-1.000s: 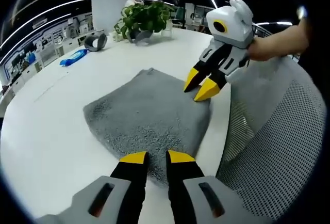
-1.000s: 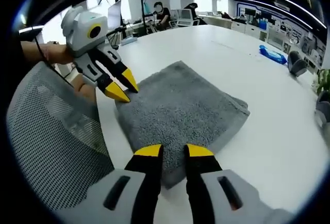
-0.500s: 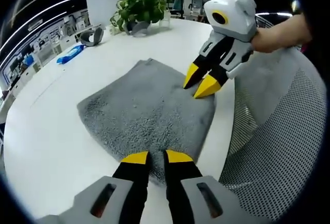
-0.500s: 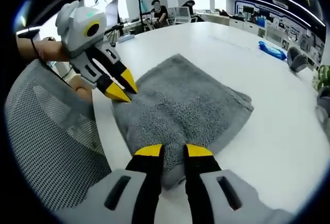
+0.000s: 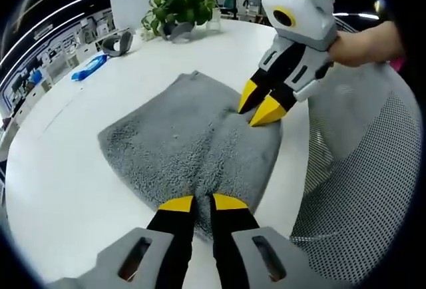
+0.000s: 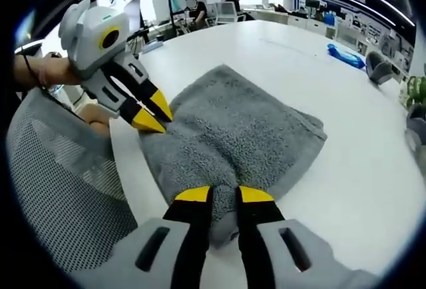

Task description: Fold the towel on the table until its edges align and the towel forms a compact rectangular stack.

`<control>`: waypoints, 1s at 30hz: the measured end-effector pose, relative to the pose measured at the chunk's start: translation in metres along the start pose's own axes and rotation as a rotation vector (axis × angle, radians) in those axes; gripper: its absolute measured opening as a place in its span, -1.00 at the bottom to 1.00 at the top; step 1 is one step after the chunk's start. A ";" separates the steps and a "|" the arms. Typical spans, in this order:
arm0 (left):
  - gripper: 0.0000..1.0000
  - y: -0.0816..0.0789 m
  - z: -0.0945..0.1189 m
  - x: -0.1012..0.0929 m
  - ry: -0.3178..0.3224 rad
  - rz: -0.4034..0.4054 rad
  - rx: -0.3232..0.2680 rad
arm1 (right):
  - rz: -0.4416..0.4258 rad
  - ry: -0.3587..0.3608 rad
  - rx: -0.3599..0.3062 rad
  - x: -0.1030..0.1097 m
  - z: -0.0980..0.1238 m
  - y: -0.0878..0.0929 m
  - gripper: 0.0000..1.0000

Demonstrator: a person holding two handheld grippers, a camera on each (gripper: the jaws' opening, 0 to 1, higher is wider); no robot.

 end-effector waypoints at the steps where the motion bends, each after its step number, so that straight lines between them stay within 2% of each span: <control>1: -0.82 -0.002 -0.001 0.004 0.000 0.001 0.005 | 0.000 0.002 0.000 -0.001 -0.001 -0.001 -0.75; 8: -0.82 -0.015 -0.008 0.030 0.003 -0.002 0.045 | 0.017 0.017 0.021 -0.021 -0.017 -0.017 -0.76; 13: -0.83 -0.022 -0.011 0.047 -0.003 0.004 0.043 | 0.014 0.015 0.030 -0.038 -0.029 -0.028 -0.76; 15: -0.83 -0.025 -0.013 0.053 0.003 -0.013 0.048 | -0.012 0.000 0.052 -0.042 -0.032 -0.030 -0.76; 26: -0.84 -0.042 -0.021 0.090 0.003 -0.018 0.078 | 0.008 0.037 0.061 -0.067 -0.053 -0.051 -0.77; 30: -0.84 -0.046 -0.022 0.102 0.004 -0.004 0.067 | 0.006 0.043 0.059 -0.076 -0.060 -0.057 -0.77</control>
Point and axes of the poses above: the point that each gripper's makers call its tool centre point, and the gripper's own axes: z roughly backward along the fingers, x roughly to its left, y roughly out of its underside, the point moved 2 cm from there along z, roughly backward along the fingers, and after that the axes turned 13 degrees about y, right-handed, at the moved point
